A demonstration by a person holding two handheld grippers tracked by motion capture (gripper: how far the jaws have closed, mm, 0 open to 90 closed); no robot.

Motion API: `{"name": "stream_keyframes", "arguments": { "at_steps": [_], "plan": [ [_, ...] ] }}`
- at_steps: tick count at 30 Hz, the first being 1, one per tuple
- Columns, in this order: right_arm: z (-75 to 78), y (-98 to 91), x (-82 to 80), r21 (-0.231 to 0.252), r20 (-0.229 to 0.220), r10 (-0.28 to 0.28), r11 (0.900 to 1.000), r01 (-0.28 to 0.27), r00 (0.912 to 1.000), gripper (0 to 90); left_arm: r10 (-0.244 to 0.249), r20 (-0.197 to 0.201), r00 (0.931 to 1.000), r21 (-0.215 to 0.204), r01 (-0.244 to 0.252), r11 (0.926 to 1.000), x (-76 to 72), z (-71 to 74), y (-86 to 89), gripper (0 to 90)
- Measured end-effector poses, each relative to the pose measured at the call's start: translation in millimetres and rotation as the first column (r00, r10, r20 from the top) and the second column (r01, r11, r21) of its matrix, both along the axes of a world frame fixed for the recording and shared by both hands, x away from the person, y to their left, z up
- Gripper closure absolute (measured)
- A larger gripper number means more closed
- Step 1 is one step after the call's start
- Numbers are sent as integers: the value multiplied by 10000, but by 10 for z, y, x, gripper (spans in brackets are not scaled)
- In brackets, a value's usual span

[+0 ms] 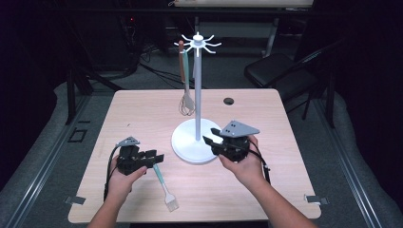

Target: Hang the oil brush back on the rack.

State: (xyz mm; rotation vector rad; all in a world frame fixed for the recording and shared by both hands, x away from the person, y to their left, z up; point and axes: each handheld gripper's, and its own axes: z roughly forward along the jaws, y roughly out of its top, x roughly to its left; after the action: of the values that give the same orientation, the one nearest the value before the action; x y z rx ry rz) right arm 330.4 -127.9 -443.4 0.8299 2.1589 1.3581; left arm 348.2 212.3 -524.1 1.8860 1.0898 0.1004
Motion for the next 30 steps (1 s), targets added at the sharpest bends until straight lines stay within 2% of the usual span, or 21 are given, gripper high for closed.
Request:
{"name": "stream_keyframes", "arguments": {
  "at_steps": [6, 10, 13, 14, 20, 22, 26, 30],
  "plan": [
    [-384, 84, -115, -685, -709, 141, 9975, -190, 9974, 611, 89, -7, 10000, 107, -89, 9999, 13, -18, 30, 512],
    [-654, 151, -179, -951, -1336, 227, 9948, -356, 9908, 618, 193, 39, 9998, 79, -193, 9998, 15, -20, 48, 512],
    [-792, 197, -218, -1218, -1757, 286, 9913, -505, 9840, 648, 267, 51, 9996, 41, -267, 9996, 17, -19, 55, 511],
    [-830, 221, -226, -1325, -1956, 360, 9892, -628, 9800, 653, 276, 54, 9996, 14, -276, 9996, 18, -20, 58, 512],
    [-970, 428, -259, -2222, -2384, 534, 9690, -1080, 9697, 679, 295, 134, 9995, 124, -297, 9995, 11, -13, 67, 512],
    [-1015, 502, -254, -2057, -2760, 518, 9722, -1116, 9598, 683, 353, 190, 9992, 140, -356, 9993, 9, -17, 64, 512],
    [-1058, 638, -255, -1714, -3222, 657, 9771, -1264, 9444, 683, 345, 216, 9992, 242, -350, 9991, 12, -22, 68, 512],
    [-1101, 836, -287, -1576, -3402, 956, 9749, -1570, 9355, 680, 383, 216, 9990, 306, -390, 9988, 13, -30, 72, 512]
  ]
}}
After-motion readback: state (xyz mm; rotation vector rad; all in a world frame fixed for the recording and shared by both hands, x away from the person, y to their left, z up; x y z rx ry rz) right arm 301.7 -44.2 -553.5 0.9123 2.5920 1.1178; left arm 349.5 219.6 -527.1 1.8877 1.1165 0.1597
